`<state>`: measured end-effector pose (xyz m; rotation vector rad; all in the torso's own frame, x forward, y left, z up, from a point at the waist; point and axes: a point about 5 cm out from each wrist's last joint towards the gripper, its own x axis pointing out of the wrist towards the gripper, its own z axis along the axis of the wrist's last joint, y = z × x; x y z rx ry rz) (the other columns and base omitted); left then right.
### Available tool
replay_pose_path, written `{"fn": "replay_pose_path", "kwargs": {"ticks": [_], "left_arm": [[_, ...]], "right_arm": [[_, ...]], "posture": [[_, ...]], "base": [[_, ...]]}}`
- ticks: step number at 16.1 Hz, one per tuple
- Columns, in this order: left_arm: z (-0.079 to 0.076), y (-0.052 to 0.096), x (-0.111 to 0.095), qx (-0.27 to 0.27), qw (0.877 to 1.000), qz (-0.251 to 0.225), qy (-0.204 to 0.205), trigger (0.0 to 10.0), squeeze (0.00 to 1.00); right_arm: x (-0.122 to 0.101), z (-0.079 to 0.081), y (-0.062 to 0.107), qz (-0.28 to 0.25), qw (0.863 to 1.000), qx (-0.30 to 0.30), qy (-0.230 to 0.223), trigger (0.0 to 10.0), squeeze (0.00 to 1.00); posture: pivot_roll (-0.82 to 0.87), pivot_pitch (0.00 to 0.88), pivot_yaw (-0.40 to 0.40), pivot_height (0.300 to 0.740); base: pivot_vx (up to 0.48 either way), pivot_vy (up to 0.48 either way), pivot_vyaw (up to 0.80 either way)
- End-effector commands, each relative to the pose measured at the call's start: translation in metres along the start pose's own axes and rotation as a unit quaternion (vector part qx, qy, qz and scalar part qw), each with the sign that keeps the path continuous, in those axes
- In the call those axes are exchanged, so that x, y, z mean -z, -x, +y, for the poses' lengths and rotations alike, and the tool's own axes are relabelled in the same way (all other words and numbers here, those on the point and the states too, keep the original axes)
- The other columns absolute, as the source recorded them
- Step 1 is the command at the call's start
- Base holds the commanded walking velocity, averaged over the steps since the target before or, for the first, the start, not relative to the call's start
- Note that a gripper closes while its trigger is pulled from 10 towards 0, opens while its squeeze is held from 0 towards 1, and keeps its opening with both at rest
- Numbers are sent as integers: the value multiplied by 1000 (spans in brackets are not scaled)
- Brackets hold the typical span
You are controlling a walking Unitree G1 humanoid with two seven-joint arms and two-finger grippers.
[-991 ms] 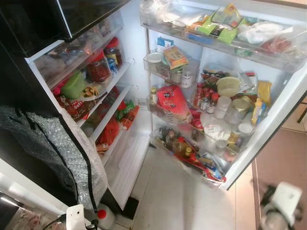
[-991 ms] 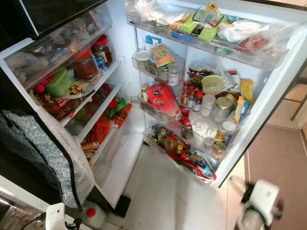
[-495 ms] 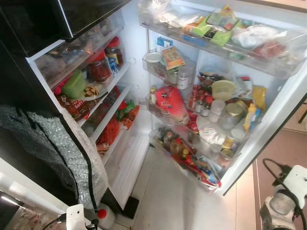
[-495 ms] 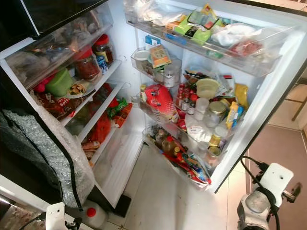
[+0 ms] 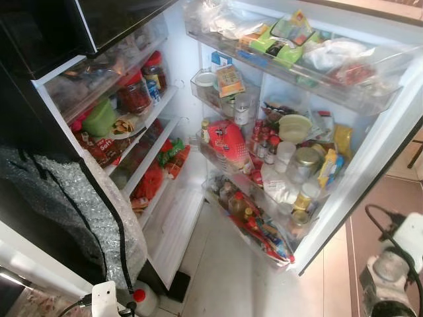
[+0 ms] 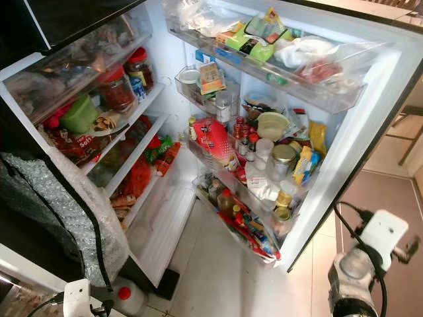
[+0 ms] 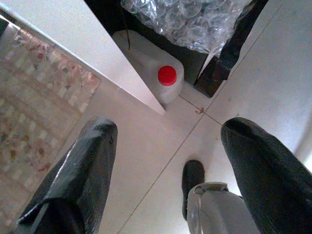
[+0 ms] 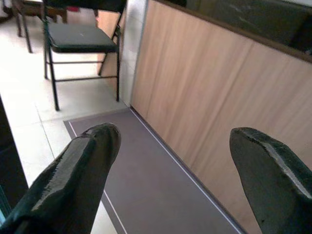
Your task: Restocking fridge
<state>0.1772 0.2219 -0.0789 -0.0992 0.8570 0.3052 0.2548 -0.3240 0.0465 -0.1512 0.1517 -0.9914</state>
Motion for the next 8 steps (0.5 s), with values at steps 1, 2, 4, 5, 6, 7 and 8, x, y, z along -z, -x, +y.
{"fn": "replay_pose_path", "kwargs": {"ticks": [1, 2, 4, 5, 6, 7, 8], "left_arm": [[4, 0, 1, 1, 1000, 6, -10, 10000, 0], [4, 0, 1, 1, 1000, 6, -10, 10000, 0], [4, 0, 1, 1, 1000, 4, -10, 10000, 0], [3, 0, 0, 4, 1000, 4, -11, 10000, 0], [3, 0, 0, 6, 1000, 2, -13, 10000, 0], [3, 0, -1, 7, 1000, 1, -15, 10000, 0], [3, 0, -1, 8, 1000, 1, -15, 10000, 0]], "right_arm": [[-2, 2, 1, -4, 1000, 1, -4, 10000, 0], [-2, 2, 1, -5, 1000, 1, -4, 10000, 0], [-1, 3, 3, -3, 1000, -1, -5, 10000, 0], [0, 3, 3, -2, 1000, -1, -5, 10000, 0], [3, 4, 7, 0, 1000, -3, -6, 10000, 0], [5, 5, 9, 2, 1000, -8, -6, 10000, 0], [6, 6, 11, 2, 1000, -10, -6, 10000, 0]], "posture": [[-63, 7, 52, 740], [-63, 7, 52, 740], [-65, 11, 54, 740], [-65, 12, 54, 740], [-63, 13, 56, 740], [-64, 13, 56, 740], [-65, 11, 57, 740]], "base": [[0, 0, 0], [0, 0, 0], [0, 0, 0], [0, 0, 0], [0, 0, 0], [0, 0, 0], [0, 0, 0]]}}
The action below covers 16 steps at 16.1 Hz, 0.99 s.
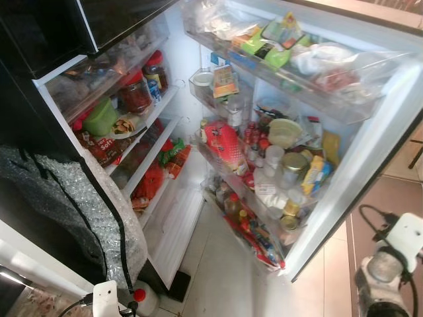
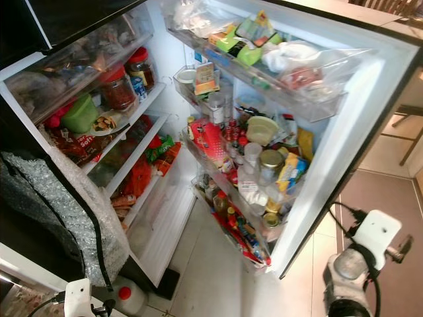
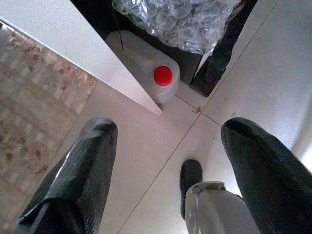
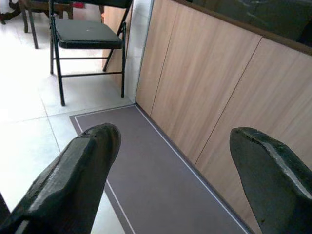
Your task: Restocking fridge
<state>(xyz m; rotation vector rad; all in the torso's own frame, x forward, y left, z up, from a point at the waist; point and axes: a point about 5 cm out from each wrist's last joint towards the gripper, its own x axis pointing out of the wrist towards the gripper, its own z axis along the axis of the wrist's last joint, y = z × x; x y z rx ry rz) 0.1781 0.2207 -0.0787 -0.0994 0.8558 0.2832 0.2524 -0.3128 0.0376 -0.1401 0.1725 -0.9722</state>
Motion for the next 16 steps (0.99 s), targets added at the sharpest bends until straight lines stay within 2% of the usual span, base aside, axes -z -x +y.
{"fn": "replay_pose_path", "kwargs": {"ticks": [1, 2, 4, 6, 9, 13, 16], "left_arm": [[4, 0, 0, 1, 1000, 1, -15, 10000, 0], [4, 0, -1, 1, 1000, 1, -15, 10000, 0], [5, 0, -1, 2, 1000, 1, -17, 10000, 0], [4, 0, -1, 6, 1000, 3, -23, 10000, 0], [4, 0, -1, 10, 1000, 1, -23, 10000, 0], [4, 0, -1, 12, 1000, 1, -26, 10000, 0], [4, 0, -2, 15, 999, 1, -29, 10000, 0]], "right_arm": [[0, 2, 3, -4, 1000, -7, -8, 10000, 0], [-1, 6, 5, -9, 999, -26, -16, 10000, 0], [-2, 13, 8, -21, 998, -59, -3, 10000, 0], [0, 14, 10, -16, 998, -60, -4, 10000, 0], [1, 27, 17, -13, 993, -121, -1, 10000, 0], [8, 28, 22, -3, 989, -148, -8, 10000, 0], [12, 37, 32, -3, 975, -223, -7, 10000, 0]], "posture": [[-64, 12, 57, 740], [-64, 12, 57, 740], [-65, 13, 56, 740], [-64, 10, 56, 740], [-63, 10, 55, 740], [-65, 11, 56, 740], [-67, 12, 54, 740]], "base": [[0, 0, 0], [0, 0, 0], [0, 0, 0], [0, 0, 0], [0, 0, 0], [0, 0, 0], [0, 0, 0]]}}
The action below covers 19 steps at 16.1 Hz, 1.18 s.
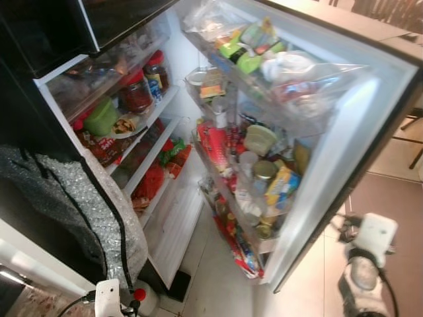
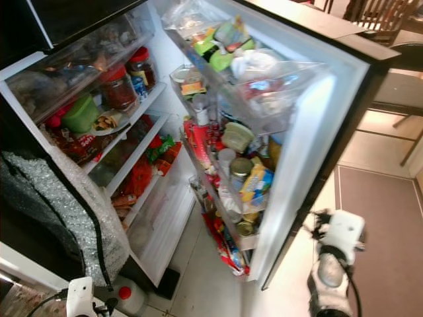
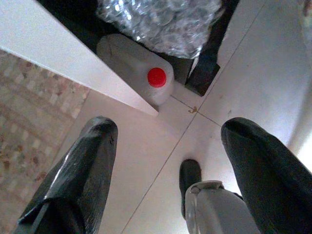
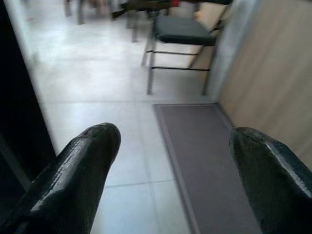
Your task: Restocking fridge
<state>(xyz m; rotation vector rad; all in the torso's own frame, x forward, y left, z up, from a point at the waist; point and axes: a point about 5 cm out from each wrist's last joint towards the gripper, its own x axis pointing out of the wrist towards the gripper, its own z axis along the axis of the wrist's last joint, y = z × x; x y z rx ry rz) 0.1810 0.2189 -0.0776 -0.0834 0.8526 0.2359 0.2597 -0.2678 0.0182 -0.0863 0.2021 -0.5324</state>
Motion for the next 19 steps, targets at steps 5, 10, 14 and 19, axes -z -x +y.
{"fn": "replay_pose_path", "kwargs": {"ticks": [5, 10, 14, 19], "left_arm": [[5, 0, 0, 0, 1000, 3, -12, 10000, 0], [4, 0, 0, 2, 1000, 3, -10, 10000, 0], [3, 0, 0, 3, 1000, 3, -10, 10000, 0], [2, 0, 0, 4, 1000, 4, -10, 10000, 0]], "right_arm": [[-9, 41, 10, -26, 980, -196, -27, 10000, 0], [-21, 49, 13, -52, 963, -263, -37, 10000, 0], [-39, 82, 31, -73, 900, -430, -26, 10000, 0], [-55, 107, 57, -74, 823, -563, -4, 10000, 0]], "posture": [[-75, 7, 49, 740], [-77, 5, 42, 740], [-75, 6, 37, 740], [-68, 7, 30, 740]], "base": [[0, 0, 0], [0, 0, 0], [0, 0, 0], [0, 0, 0]]}}
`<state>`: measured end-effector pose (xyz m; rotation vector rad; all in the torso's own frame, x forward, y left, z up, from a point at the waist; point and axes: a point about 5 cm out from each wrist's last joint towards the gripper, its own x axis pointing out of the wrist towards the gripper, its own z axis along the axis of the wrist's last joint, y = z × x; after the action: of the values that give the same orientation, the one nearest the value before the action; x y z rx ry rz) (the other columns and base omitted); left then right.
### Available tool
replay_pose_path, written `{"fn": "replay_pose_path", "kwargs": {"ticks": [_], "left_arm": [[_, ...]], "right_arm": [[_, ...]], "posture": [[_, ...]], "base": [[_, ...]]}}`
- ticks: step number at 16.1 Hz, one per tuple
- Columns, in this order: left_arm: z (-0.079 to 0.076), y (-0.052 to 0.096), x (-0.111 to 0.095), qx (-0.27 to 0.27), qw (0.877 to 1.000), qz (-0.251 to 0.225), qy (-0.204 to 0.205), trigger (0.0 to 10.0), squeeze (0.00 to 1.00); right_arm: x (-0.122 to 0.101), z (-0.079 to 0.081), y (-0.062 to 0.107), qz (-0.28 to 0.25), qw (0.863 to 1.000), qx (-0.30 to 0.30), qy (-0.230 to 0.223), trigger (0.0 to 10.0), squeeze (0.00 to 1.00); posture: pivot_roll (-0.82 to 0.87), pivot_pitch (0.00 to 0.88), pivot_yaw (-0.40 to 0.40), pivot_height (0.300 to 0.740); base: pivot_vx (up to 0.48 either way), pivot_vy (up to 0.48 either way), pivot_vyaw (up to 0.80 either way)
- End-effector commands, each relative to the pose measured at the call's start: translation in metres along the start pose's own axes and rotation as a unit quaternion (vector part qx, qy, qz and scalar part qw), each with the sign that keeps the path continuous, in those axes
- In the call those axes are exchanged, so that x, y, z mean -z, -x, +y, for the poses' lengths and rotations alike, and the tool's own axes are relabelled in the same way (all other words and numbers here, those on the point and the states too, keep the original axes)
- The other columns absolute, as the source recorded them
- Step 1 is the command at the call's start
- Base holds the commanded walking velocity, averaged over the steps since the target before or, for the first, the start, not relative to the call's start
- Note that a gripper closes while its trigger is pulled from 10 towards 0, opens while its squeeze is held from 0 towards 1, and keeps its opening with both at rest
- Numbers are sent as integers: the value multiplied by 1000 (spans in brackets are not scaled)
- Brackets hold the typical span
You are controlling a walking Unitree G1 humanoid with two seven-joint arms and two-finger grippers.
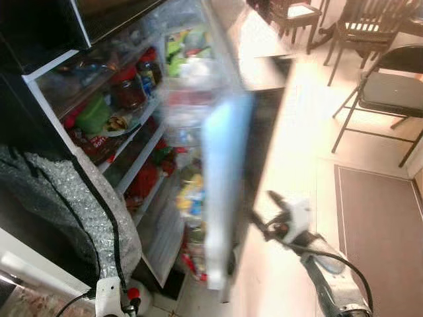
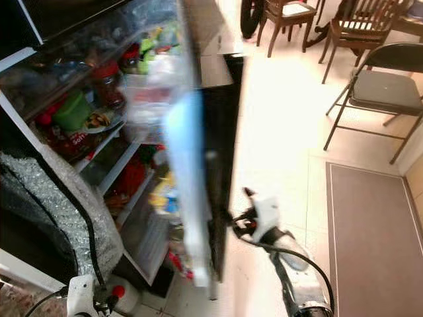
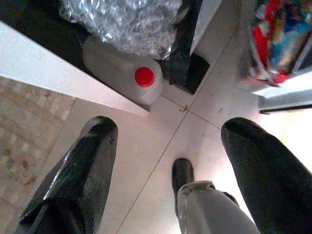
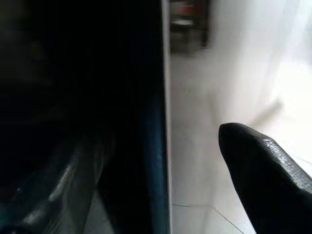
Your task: Restocking fridge
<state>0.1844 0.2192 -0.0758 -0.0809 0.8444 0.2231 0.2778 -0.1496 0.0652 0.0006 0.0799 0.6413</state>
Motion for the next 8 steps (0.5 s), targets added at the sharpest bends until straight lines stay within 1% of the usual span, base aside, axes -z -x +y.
{"fn": "replay_pose_path", "kwargs": {"ticks": [1, 2, 4, 8], "left_arm": [[3, 1, 3, -2, 1000, 8, -7, 10000, 0], [3, 1, 3, -3, 1000, 8, -7, 10000, 0], [3, 1, 3, -4, 1000, 7, -6, 10000, 0], [3, 0, 1, -5, 1000, 4, -4, 10000, 0]], "right_arm": [[-6, 11, -3, 0, 999, -49, 0, 10000, 0], [-7, 14, -4, 1, 998, -58, -1, 10000, 0], [-14, 21, -12, 4, 996, -86, 0, 10000, 0], [-24, 27, -38, 6, 994, -109, 25, 10000, 0]], "posture": [[-68, 7, 29, 740], [-68, 6, 29, 740], [-66, 3, 29, 740], [-68, 0, 32, 740]], "base": [[0, 0, 0], [0, 0, 0], [0, 0, 0], [0, 0, 0]]}}
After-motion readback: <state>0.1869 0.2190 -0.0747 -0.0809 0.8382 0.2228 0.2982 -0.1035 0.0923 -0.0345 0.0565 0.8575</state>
